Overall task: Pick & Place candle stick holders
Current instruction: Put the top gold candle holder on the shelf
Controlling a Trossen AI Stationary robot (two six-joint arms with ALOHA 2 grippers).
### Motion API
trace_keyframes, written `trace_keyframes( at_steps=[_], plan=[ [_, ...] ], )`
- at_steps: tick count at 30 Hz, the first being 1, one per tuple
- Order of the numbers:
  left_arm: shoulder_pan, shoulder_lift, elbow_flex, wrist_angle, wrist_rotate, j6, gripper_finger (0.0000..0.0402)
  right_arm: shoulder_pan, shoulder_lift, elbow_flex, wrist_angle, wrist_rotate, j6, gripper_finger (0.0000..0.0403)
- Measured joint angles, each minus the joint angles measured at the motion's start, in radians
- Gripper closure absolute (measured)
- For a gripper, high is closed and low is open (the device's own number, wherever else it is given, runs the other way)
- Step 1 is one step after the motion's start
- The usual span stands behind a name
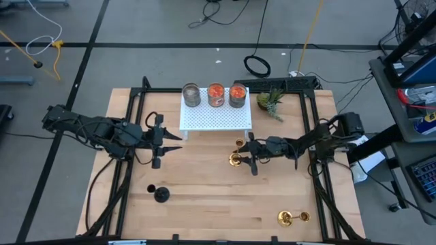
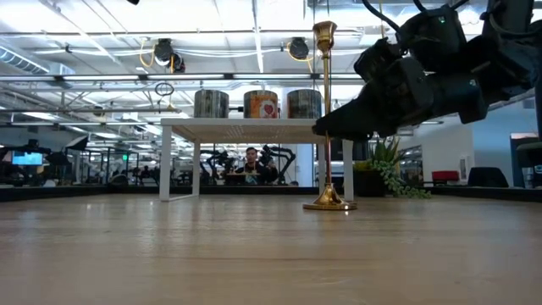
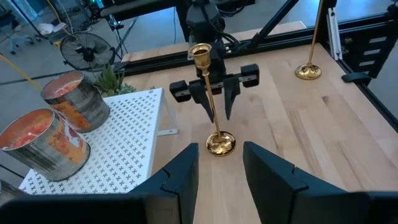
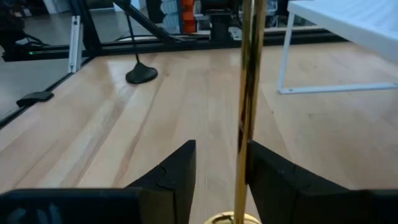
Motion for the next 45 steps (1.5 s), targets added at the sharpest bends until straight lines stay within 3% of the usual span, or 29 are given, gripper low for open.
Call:
trace_keyframes(
  at_steps=[10,18,22,30,34,38,42,45],
  plan=[
    [0.0,0.0,0.0,-0.005,0.002,0.001,0.0268,-0.002,-0.005,-0.001,-0.007,0.05,0.046,0.0389],
    [0.0,0.0,0.0,-0.005,0.002,-0.025,0.0268,0.012,-0.004,-0.002,0.017,0.049,0.116,0.039],
    [0.0,0.0,0.0,-0.005,0.002,-0.028,0.0268,0.054,-0.009,-0.003,0.112,0.045,0.116,0.0391],
    [0.0,0.0,0.0,0.006,0.001,-0.027,0.0268,0.093,-0.164,0.004,0.233,0.049,0.118,0.0392],
    [0.0,0.0,0.0,0.008,0.001,-0.025,0.0268,0.084,-0.281,0.062,0.086,0.025,0.022,0.0391],
    [0.0,0.0,-0.001,0.009,0.001,-0.025,0.0268,0.039,-0.385,0.193,-0.248,0.056,-0.003,0.0387],
    [0.0,0.0,0.0,0.008,0.001,-0.025,0.0268,-0.014,-0.421,0.344,-0.603,0.126,-0.099,0.0389],
    [0.0,0.0,0.0,0.008,0.001,-0.025,0.0268,-0.07,-0.424,0.41,-0.709,0.127,-0.132,0.0389]
  ],
)
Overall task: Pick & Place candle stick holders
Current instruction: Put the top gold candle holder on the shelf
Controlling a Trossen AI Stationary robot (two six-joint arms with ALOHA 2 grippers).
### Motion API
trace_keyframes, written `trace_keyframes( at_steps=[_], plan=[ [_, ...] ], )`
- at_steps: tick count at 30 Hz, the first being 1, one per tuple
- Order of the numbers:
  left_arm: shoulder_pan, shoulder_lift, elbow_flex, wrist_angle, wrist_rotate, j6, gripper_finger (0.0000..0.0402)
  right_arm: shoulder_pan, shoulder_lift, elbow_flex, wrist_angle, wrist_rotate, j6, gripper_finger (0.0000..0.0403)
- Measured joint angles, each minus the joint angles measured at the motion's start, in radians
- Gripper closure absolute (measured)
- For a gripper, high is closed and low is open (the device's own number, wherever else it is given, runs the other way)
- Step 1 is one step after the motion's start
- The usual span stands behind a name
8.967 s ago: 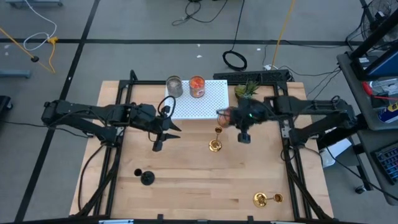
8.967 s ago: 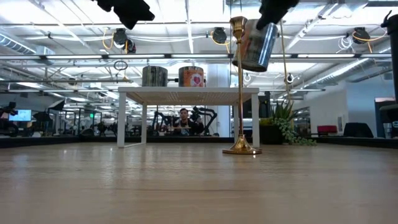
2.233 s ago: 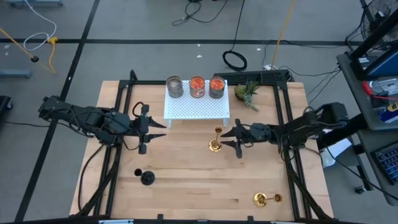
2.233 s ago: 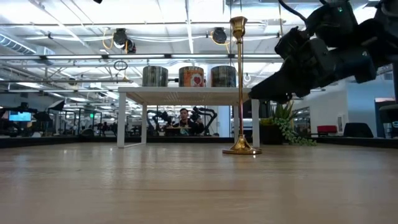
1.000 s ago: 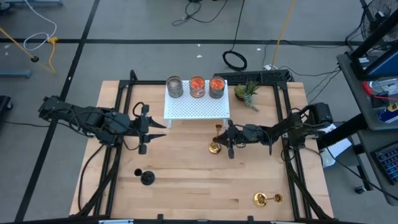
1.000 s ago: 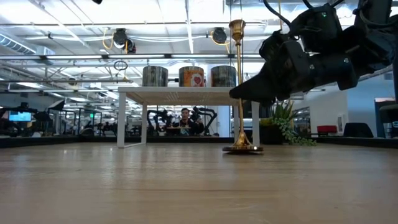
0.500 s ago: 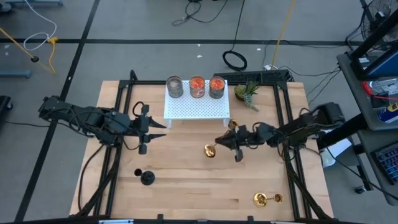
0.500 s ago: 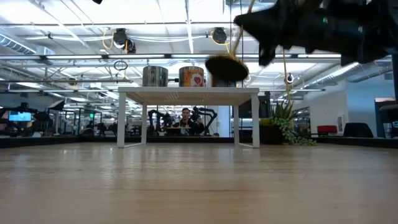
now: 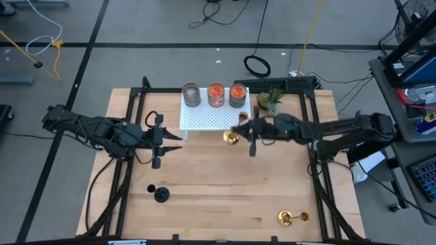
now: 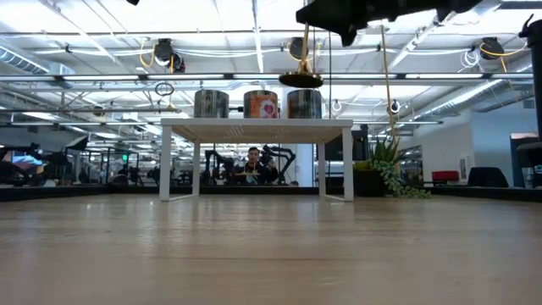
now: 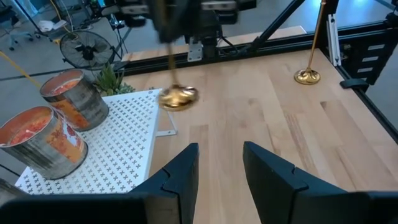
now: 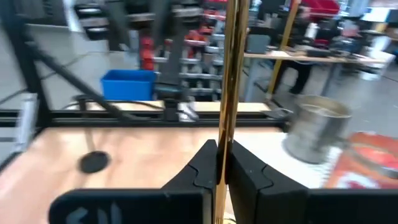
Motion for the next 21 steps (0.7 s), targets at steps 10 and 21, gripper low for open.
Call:
trace_keyframes(
  at_steps=[10,21],
  plan=[
    [0.0,0.0,0.0,0.0,0.0,0.0,0.0268,-0.197,0.01,0.012,-0.039,0.002,0.065,0.0389],
    [0.0,0.0,0.0,-0.006,0.0,0.001,0.0268,-0.241,0.018,-0.024,-0.087,0.004,0.103,0.0389]
  ],
)
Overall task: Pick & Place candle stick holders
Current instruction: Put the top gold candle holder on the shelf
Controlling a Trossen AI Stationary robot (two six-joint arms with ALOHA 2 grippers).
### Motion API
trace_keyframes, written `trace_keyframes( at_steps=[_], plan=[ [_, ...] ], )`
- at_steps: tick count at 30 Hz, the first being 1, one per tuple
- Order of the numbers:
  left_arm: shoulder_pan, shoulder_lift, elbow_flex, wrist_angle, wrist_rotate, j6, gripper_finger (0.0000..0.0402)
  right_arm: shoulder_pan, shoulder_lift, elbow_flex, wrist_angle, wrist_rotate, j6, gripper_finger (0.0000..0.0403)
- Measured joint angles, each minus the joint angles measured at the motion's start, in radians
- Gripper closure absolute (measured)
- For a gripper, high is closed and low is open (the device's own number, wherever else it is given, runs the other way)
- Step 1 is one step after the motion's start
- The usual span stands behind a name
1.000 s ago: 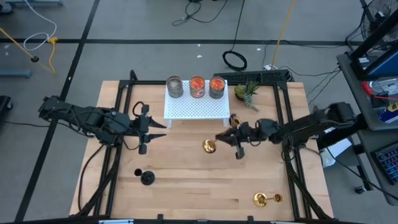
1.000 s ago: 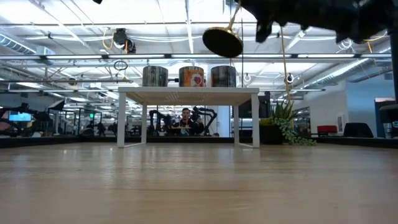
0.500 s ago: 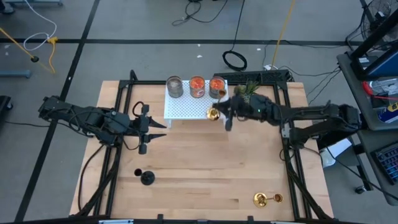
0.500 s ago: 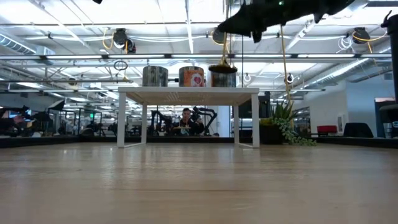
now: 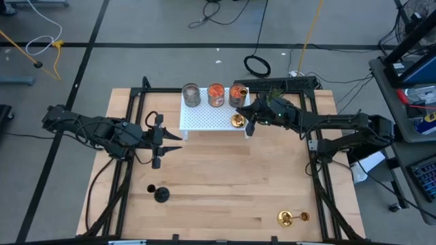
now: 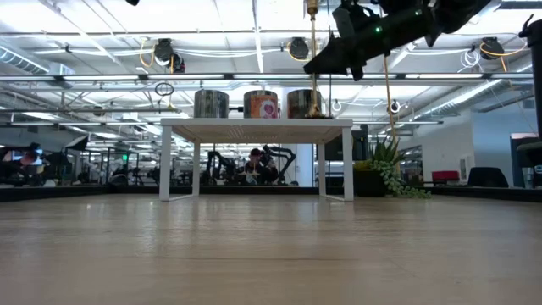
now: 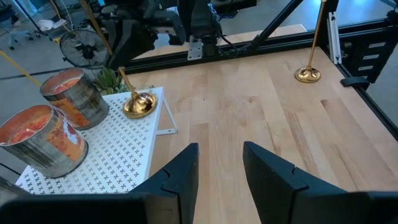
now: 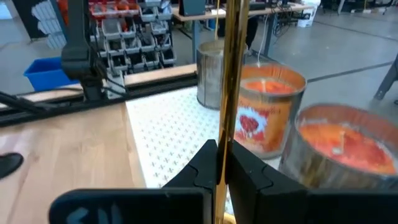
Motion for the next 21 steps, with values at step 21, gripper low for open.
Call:
trace_keyframes(
  at_steps=[21],
  plan=[
    [0.0,0.0,0.0,0.002,0.0,-0.003,0.0268,0.0,0.0,-0.027,0.039,0.002,-0.054,0.0367]
  ],
)
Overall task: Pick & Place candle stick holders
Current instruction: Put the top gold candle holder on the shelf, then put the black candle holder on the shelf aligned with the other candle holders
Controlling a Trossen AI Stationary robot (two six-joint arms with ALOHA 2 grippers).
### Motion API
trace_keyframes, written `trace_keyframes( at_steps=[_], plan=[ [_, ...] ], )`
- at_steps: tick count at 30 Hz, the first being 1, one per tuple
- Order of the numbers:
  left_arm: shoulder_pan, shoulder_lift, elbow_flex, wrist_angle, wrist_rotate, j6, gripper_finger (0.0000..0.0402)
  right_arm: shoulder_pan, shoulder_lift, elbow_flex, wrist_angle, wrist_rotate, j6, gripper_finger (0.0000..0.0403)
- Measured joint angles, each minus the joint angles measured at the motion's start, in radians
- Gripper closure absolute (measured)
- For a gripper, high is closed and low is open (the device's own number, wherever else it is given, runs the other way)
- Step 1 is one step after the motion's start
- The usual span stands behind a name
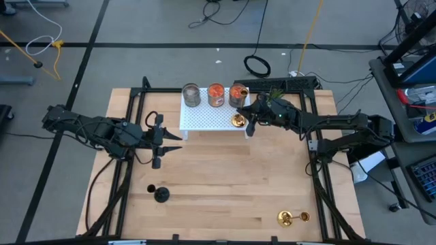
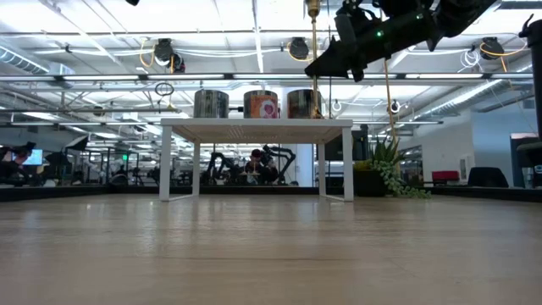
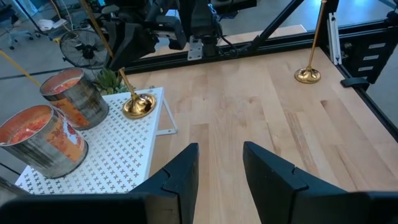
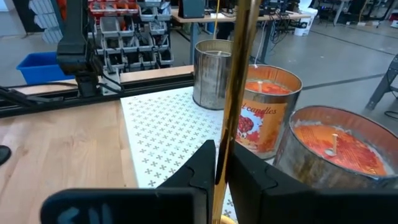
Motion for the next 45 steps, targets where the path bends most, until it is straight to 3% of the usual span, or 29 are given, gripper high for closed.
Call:
trace_keyframes(
  at_steps=[24,29,45],
  plan=[
    [0.0,0.0,0.0,-0.001,0.0,-0.002,0.0268,0.025,-0.021,-0.002,-0.015,0.074,-0.038,0.0223],
    [0.0,0.0,0.0,-0.004,0.001,-0.003,0.0268,0.046,-0.073,-0.002,-0.03,0.073,-0.041,0.0216],
    [0.0,0.005,0.0,-0.052,0.008,-0.016,0.0268,0.196,-0.226,-0.001,-0.34,0.073,0.038,0.023]
  ],
)
